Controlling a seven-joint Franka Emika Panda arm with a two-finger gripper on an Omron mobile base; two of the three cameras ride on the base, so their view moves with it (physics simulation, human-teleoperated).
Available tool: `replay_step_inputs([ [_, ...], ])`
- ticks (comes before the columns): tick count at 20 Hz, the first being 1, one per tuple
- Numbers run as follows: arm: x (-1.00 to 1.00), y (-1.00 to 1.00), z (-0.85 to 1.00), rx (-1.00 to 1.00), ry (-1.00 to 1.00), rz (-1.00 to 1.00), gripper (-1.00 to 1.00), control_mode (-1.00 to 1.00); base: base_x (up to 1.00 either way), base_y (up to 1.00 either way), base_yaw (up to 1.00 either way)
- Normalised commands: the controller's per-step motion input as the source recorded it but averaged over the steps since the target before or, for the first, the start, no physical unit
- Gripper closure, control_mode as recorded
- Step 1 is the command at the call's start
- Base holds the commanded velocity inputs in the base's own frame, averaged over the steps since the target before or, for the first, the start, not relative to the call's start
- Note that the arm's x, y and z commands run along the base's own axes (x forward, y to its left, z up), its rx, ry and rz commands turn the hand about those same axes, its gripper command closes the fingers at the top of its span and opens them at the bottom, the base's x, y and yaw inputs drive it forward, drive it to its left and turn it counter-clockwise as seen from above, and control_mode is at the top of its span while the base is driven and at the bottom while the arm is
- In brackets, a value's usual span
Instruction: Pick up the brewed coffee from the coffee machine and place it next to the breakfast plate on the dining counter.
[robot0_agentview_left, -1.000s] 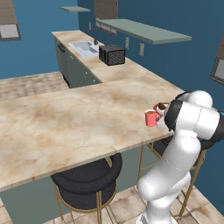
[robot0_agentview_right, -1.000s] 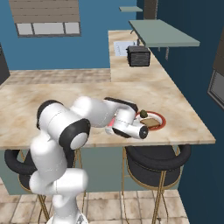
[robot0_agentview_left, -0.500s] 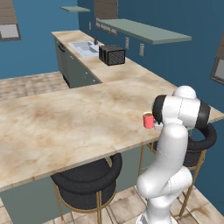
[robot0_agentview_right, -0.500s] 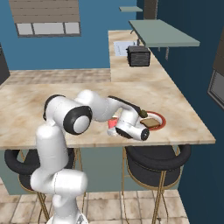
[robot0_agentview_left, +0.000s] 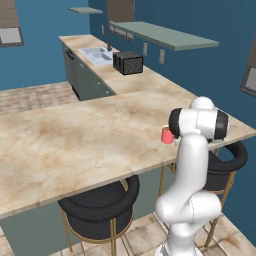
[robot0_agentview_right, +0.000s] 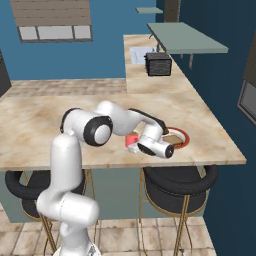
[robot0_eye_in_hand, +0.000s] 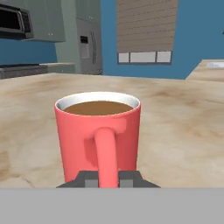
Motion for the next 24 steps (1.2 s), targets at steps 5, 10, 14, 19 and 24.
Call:
replay_step_inputs([
  [5,0.06,-0.01,-0.34,0.0,-0.04,0.07,-1.0,-1.0,0.0,0.0,0.0],
  [10,-0.08,0.0,0.0,0.0,-0.05,0.03,-1.0,-1.0,0.0,0.0,0.0],
  [14,-0.18,0.0,0.07,0.0,0.0,0.0,-1.0,-1.0,0.0,0.0,0.0],
  [19,-0.3,0.01,0.52,0.0,0.0,0.0,-1.0,-1.0,0.0,0.0,0.0],
  [24,-0.42,0.23,1.0,-0.06,-0.01,0.0,-1.0,-1.0,0.0,0.0,0.0],
])
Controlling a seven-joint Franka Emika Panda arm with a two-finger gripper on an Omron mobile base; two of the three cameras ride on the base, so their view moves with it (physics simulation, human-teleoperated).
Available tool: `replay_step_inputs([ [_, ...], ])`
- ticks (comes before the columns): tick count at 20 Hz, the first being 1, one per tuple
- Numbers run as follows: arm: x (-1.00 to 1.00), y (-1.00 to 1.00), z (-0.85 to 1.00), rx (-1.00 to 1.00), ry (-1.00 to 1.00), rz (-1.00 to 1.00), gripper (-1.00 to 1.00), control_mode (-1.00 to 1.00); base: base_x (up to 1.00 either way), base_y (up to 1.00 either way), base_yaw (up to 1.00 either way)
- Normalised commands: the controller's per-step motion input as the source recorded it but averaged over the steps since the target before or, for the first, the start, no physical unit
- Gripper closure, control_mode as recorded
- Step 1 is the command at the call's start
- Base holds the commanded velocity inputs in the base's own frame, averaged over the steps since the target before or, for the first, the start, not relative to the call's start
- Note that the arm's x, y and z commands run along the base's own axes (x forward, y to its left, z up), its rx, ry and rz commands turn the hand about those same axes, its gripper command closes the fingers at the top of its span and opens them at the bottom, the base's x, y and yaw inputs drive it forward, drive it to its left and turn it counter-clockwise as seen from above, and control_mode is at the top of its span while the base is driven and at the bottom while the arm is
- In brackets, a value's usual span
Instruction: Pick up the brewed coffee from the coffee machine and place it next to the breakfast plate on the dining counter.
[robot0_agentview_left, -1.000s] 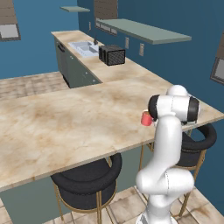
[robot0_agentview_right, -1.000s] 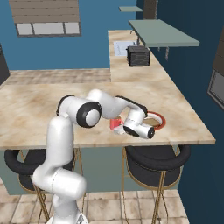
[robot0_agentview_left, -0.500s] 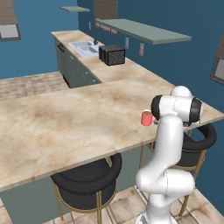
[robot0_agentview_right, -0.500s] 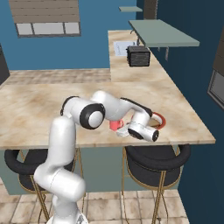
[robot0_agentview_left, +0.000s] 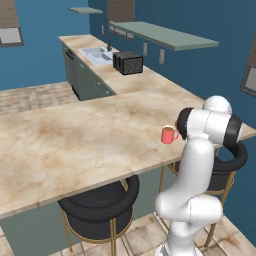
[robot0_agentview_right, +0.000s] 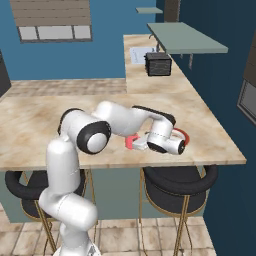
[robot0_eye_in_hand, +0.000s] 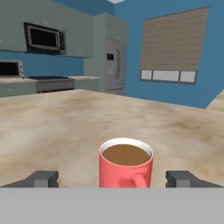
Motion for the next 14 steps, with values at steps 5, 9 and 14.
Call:
replay_step_inputs([
  [5,-0.56,0.22,1.0,-0.13,-0.05,0.0,-1.0,-1.0,0.0,0.0,0.0],
  [9,-0.76,0.18,1.0,-0.12,-0.05,0.0,-1.0,-1.0,0.0,0.0,0.0],
  [14,-0.8,0.24,1.0,-0.13,-0.05,-0.05,-1.0,-1.0,0.0,0.0,0.0],
])
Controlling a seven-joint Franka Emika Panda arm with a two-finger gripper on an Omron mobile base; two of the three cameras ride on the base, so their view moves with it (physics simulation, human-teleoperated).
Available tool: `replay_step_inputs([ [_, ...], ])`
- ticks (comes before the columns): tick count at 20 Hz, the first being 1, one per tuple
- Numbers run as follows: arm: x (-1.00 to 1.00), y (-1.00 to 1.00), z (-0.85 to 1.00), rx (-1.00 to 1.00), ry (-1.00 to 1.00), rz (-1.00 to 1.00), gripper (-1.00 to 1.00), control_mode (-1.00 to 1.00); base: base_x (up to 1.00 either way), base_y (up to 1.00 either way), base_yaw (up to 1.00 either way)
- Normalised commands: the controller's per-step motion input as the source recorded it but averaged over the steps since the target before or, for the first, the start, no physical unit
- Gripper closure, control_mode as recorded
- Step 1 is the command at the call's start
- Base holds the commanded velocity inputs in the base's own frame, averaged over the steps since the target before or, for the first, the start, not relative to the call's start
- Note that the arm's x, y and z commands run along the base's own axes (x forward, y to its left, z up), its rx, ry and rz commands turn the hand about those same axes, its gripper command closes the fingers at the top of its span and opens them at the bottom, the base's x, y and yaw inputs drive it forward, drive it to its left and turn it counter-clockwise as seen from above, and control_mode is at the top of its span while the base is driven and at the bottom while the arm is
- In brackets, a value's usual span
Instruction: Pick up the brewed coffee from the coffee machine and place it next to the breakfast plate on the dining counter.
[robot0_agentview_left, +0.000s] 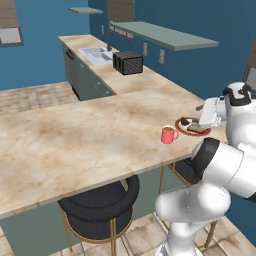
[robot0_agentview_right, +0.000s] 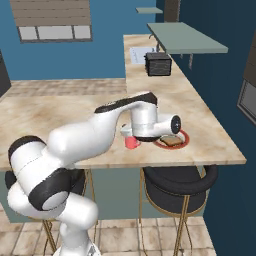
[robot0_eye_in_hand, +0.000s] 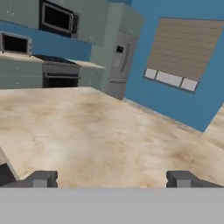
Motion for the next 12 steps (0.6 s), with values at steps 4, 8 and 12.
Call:
replay_step_inputs([
  [4,-0.92,0.25,1.0,-0.13,-0.12,-0.14,-1.0,-1.0,0.0,0.0,0.0],
  [8,-0.94,0.3,1.0,-0.15,-0.14,-0.13,-1.0,-1.0,0.0,0.0,0.0],
  [12,-0.88,0.45,0.88,-0.19,-0.18,-0.1,-1.0,-1.0,0.0,0.0,0.0],
])
